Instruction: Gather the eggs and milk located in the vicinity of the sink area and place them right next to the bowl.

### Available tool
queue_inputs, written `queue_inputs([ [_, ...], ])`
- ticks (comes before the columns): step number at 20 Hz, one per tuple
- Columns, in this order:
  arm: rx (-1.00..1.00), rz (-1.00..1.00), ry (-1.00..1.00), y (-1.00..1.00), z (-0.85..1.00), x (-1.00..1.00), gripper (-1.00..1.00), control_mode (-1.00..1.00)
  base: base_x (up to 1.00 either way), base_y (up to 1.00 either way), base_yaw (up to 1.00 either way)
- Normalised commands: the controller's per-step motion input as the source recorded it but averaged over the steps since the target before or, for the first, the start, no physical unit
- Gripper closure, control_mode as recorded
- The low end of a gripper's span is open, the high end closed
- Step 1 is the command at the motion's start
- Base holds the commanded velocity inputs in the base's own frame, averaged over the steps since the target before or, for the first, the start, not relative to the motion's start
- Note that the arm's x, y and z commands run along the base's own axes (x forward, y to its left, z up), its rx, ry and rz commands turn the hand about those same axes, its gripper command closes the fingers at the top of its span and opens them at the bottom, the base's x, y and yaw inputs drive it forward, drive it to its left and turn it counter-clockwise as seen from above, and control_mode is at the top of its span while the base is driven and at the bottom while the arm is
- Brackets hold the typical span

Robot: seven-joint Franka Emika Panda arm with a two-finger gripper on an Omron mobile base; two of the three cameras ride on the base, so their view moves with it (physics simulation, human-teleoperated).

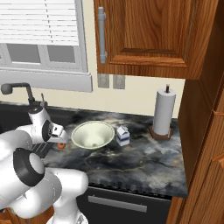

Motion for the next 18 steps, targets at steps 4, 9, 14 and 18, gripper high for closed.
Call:
queue_inputs([
  [4,0.00,0.00,0.00,0.00,0.00,0.05,-1.00,-1.00,0.00,0.00,0.00],
  [9,-0.03,-0.03,0.00,0.00,-0.10,0.15,-1.00,-1.00,0.00,0.00,0.00],
  [14,-0.02,-0.04,0.00,0.00,-0.05,0.12,-1.00,-1.00,0.00,0.00,0.00],
  [18,0.00,-0.02,0.00,0.00,0.00,0.00,-1.00,-1.00,0.00,0.00,0.00],
])
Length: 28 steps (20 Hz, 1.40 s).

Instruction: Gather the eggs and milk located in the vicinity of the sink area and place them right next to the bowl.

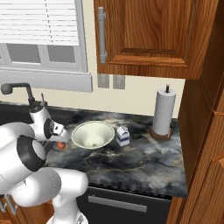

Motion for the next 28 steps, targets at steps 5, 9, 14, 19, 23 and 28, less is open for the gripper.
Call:
queue_inputs([
  [5,0.00,-0.01,0.00,0.00,0.00,0.00,-1.00,-1.00,0.00,0.00,0.00],
  [9,0.00,-0.01,0.00,0.00,0.00,0.00,-1.00,-1.00,0.00,0.00,0.00],
  [14,-0.01,0.00,0.00,0.00,-0.04,0.00,-1.00,-1.00,0.00,0.00,0.00],
  [19,-0.05,-0.02,0.00,0.00,-0.08,0.00,-1.00,-1.00,0.00,0.00,0.00],
  [23,-0.06,-0.03,0.00,-0.03,-0.13,0.00,-1.00,-1.00,0.00,0.00,0.00],
  [28,-0.05,-0.03,0.00,0.00,-0.02,0.00,-1.00,-1.00,0.00,0.00,0.00],
])
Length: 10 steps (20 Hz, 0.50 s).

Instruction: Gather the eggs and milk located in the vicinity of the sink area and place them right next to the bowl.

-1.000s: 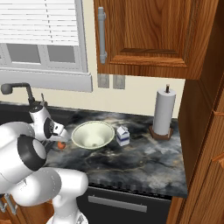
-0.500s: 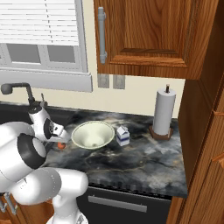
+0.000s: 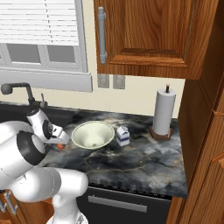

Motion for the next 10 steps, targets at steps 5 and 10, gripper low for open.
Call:
queue_inputs([
  [5,-0.05,-0.03,0.00,0.00,-0.06,0.00,-1.00,-1.00,0.00,0.00,0.00],
  [10,-0.07,-0.04,0.00,0.00,-0.05,0.00,-1.00,-1.00,0.00,0.00,0.00],
])
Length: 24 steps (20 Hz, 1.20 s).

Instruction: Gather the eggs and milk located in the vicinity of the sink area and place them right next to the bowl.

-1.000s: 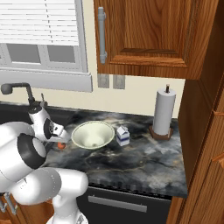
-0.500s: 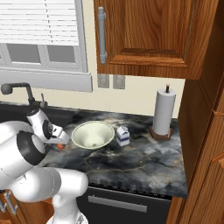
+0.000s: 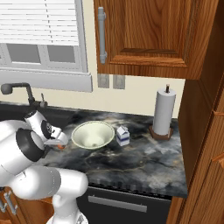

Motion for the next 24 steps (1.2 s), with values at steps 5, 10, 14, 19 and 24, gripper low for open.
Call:
queue_inputs([
  [5,-0.04,-0.03,0.00,-0.02,0.00,0.00,-1.00,-1.00,0.00,0.00,0.00],
  [10,0.00,0.00,0.00,-0.08,0.00,0.00,-1.00,-1.00,0.00,0.00,0.00],
  [14,0.00,0.00,0.00,-0.17,0.00,0.02,-1.00,-1.00,0.00,0.00,0.00],
  [19,0.00,0.00,0.00,-0.15,0.00,0.00,-1.00,-1.00,0.00,0.00,0.00],
  [24,0.00,0.00,0.00,0.00,0.00,0.02,-1.00,-1.00,0.00,0.00,0.00],
])
